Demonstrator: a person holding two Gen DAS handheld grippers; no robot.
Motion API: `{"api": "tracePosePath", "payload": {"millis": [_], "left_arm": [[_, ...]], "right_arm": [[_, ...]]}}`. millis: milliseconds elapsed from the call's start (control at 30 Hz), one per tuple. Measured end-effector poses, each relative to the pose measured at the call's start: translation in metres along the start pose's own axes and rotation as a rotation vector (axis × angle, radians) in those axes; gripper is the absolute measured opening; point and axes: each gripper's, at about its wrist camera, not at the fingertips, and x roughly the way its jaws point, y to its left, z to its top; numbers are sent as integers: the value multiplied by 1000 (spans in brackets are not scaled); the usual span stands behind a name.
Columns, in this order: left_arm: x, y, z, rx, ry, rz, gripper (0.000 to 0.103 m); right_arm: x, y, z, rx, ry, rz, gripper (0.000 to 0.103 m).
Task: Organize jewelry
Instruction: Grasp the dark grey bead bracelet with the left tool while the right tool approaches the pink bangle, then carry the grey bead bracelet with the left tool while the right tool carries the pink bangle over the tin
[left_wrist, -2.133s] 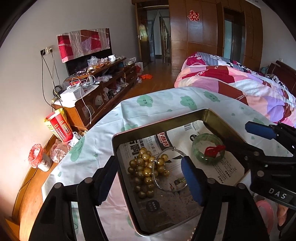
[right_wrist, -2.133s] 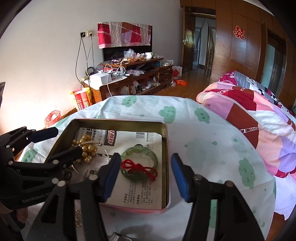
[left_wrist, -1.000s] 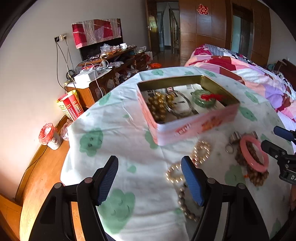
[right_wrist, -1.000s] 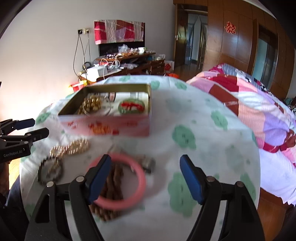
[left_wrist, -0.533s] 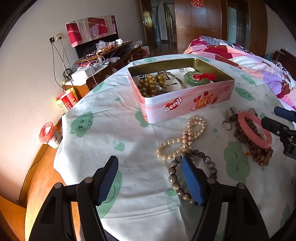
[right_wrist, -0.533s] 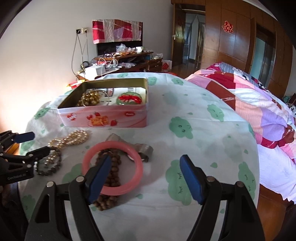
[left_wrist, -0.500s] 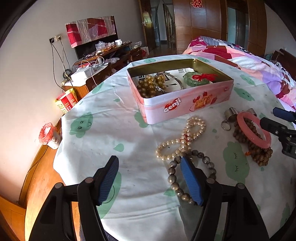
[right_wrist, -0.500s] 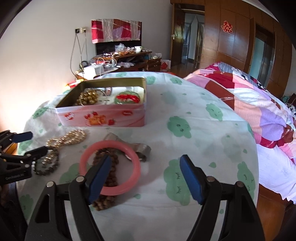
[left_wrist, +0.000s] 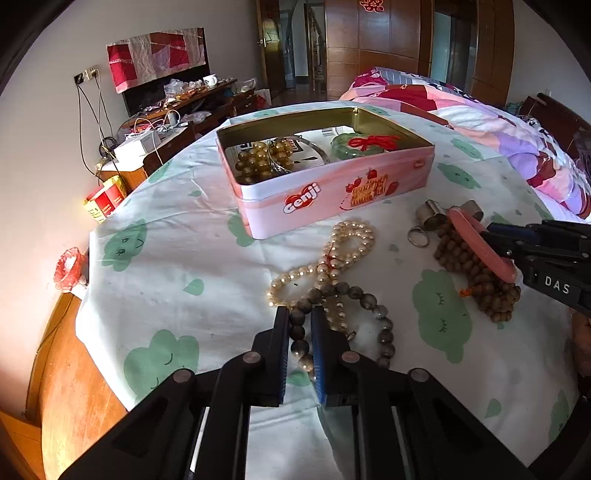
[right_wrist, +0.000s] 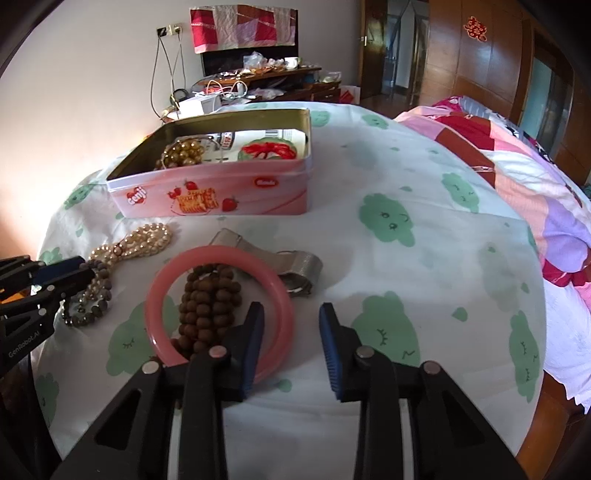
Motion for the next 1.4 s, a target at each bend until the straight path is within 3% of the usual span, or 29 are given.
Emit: {"api": "tracePosePath", "payload": {"millis": [33, 67, 567, 767, 1400], "left_arm": [[-1, 1, 1, -3, -3, -7, 8], [-2, 1, 1, -6, -8, -15, 8], [-33, 6, 17, -2, -123, -3, 8], [-35, 9, 20, -8, -131, -6, 8], [-48, 25, 64, -34, -242, 8, 8]], "right_arm": [[0, 0, -1, 2, -2, -2, 17], [-1, -1, -1, 5, -7, 7, 13], [-23, -5, 4, 34, -147, 38, 12], [-33, -9, 9, 50, -191, 41, 12], [-44, -22, 33, 60, -247, 23, 12]]}}
